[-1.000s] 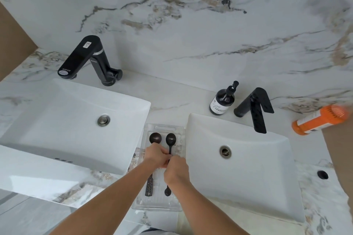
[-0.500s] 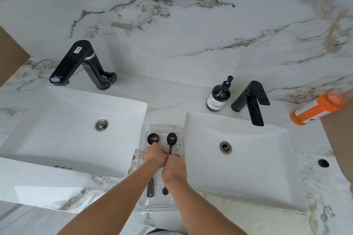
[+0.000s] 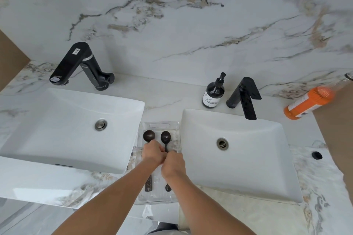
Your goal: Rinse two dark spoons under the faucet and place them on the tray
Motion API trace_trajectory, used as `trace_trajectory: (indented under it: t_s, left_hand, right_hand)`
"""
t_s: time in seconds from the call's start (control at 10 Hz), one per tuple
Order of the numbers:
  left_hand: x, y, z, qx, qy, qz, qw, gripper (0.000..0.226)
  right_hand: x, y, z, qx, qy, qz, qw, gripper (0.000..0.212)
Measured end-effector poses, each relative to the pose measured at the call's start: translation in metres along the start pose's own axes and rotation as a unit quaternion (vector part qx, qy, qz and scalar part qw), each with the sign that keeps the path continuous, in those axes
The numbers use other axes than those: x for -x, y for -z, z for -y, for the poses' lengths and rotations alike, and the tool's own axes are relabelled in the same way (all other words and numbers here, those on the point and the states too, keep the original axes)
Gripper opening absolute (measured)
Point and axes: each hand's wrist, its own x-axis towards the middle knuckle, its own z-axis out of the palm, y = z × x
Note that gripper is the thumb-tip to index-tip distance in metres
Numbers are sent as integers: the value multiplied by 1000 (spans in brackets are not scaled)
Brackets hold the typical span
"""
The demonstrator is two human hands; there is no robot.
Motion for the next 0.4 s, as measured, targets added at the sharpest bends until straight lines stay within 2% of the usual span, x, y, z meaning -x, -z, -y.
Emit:
trace_trajectory:
  t_s: [0.1,0.2,0.3,0.4]
  left_hand:
    - [3,5,1,-2,-12,-2,1000,17]
    - [5,11,-2,-5,-29,-9,1000,25]
    - [14,18,-11,-23,-56,-11,998,32]
    - [27,16,-25,-52,-87,-30,994,36]
  right_hand:
    - [3,6,-1,64,55,-6,996,25]
    - [5,15,-1,88,104,-5,991,17]
    - [7,31,-4,54,129,-36,989,29]
    - [9,52,-9,18,130,-51,990,24]
